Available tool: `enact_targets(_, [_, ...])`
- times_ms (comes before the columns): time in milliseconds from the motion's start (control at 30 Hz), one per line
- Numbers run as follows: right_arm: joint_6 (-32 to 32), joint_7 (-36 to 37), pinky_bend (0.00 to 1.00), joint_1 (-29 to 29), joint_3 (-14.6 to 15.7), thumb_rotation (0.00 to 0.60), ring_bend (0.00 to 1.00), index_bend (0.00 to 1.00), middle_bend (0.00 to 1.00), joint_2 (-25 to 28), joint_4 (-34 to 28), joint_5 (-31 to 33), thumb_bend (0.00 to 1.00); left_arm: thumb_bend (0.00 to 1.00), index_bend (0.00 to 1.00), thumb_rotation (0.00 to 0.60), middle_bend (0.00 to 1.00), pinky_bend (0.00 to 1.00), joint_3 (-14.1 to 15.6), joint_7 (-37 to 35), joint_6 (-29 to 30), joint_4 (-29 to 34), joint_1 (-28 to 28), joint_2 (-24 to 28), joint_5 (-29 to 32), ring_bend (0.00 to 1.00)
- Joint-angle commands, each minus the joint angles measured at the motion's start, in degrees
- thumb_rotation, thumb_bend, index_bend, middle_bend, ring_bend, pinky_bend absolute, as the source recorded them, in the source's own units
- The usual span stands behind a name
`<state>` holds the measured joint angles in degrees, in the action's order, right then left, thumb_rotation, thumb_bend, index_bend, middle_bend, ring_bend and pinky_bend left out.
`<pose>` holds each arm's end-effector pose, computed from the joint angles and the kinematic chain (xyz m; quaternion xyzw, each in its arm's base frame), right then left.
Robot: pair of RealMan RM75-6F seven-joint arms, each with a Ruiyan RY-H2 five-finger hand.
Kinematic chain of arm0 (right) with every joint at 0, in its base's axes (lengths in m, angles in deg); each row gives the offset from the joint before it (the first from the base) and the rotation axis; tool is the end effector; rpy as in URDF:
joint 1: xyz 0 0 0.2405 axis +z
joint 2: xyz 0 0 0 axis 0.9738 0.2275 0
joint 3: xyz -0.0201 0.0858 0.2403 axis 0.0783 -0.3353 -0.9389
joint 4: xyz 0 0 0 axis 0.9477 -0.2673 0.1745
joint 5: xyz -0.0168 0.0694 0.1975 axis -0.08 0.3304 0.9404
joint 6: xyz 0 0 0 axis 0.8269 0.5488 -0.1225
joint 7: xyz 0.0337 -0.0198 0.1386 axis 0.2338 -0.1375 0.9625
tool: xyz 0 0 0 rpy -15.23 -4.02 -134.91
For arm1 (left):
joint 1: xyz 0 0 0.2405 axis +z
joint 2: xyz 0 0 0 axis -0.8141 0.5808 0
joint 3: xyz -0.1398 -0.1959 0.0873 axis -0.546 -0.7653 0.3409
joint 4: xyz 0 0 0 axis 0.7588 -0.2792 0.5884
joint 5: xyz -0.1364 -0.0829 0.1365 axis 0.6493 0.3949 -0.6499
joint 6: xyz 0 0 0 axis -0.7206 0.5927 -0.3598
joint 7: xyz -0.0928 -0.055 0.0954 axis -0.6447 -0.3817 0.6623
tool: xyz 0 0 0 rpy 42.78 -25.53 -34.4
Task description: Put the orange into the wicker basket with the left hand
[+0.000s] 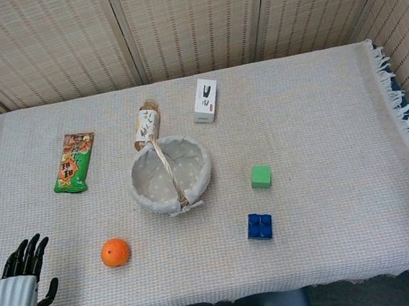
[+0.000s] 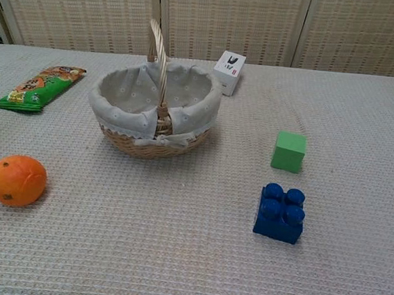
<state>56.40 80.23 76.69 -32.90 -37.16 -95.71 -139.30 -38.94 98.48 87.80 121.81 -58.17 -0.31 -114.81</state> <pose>-0.3157 -0.1519 0.1987 0.5780 -0.3791 0.3789 0.6153 -0.2856 0.1633 0.1211 -0.6411 -0.3202 -0.3716 0.5902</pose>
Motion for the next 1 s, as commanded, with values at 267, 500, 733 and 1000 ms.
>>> enact_targets(267, [-1.0,-0.6,0.13,0.2,0.5,0.600,0.00,0.00,0.00,0.2,-0.3,-0.5,0.17,0.37,0.00,0.600,0.00,0.15,1.0,-0.8,-1.4,1.3,-0.2,0.7,-0.4,0.01])
enact_targets(500, [-2.4,-2.3,0.13,0.9,-0.1,0.600,0.00,0.00,0.00,-0.5,-0.7,0.9,0.17,0.36,0.00,0.600,0.00,0.15,2.5,-1.6,-6.0,2.6,-2.9,-0.4,-2.9,0.00])
enact_targets(733, [-3.0,-2.9,0.13,1.1,0.7,0.600,0.00,0.00,0.00,-0.2,-0.8,-0.2,0.17,0.36,0.00,0.600,0.00,0.15,1.9,-1.3,-11.6,-0.1,-6.5,-5.4,-2.7,0.00])
enact_targets(1000, [-2.6,-2.2,0.13,1.0,0.5,0.600,0.00,0.00,0.00,-0.1,-0.7,-0.1,0.17,0.36,0.00,0.600,0.00,0.14,0.8,-1.6,-18.2,-2.8,-9.7,-9.1,2.0,0.00])
